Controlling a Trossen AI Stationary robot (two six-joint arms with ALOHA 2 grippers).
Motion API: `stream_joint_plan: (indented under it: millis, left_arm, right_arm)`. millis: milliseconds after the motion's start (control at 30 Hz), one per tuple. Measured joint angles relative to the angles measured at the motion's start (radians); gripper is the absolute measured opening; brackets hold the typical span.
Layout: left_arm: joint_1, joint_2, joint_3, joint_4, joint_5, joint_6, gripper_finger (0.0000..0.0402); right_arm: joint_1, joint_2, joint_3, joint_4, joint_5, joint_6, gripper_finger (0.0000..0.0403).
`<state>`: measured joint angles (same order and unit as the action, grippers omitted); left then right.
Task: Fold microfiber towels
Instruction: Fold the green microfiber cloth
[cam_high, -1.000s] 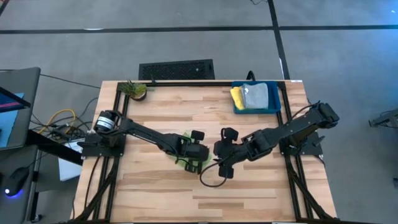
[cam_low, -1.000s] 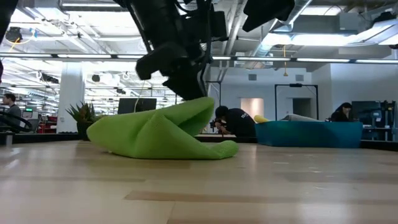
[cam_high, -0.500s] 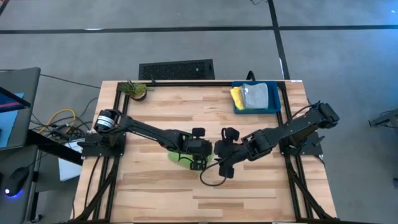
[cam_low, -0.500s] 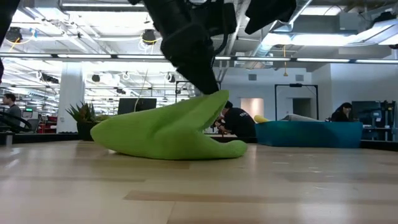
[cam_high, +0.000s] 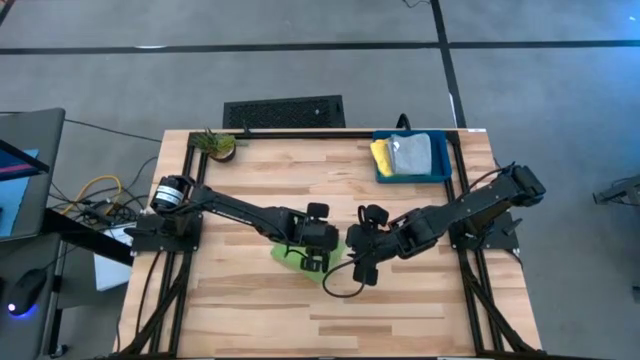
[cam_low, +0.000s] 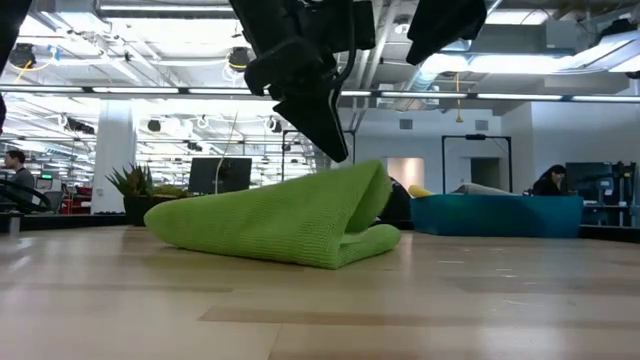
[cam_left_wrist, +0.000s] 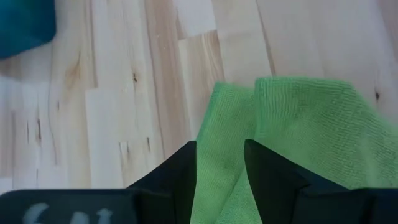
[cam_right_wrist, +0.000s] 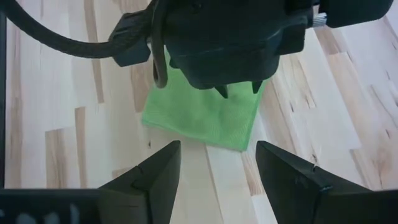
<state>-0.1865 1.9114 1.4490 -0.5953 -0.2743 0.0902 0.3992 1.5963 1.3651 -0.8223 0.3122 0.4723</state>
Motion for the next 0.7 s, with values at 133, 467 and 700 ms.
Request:
stream_joint_plan:
  millis: [133,467,700]
  left_arm:
    - [0.000,0.000,0.009,-0.057,-0.012,-0.028,0.0128]
    - [-0.011,-0.087,0.029,-0.399,-0.019,-0.276,0.0128]
    - [-0.017,-0.203,0.030,-0.481,-0.019,-0.415,0.0128]
  right_arm:
    - [0.000,0.000,0.000,0.000,-0.014,0.001,0.0234]
    - [-0.021,0.001,-0.111,0.175,-0.201,0.232,0.0234]
    - [-0.035,0.001,-0.228,0.408,-0.232,0.638,0.0234]
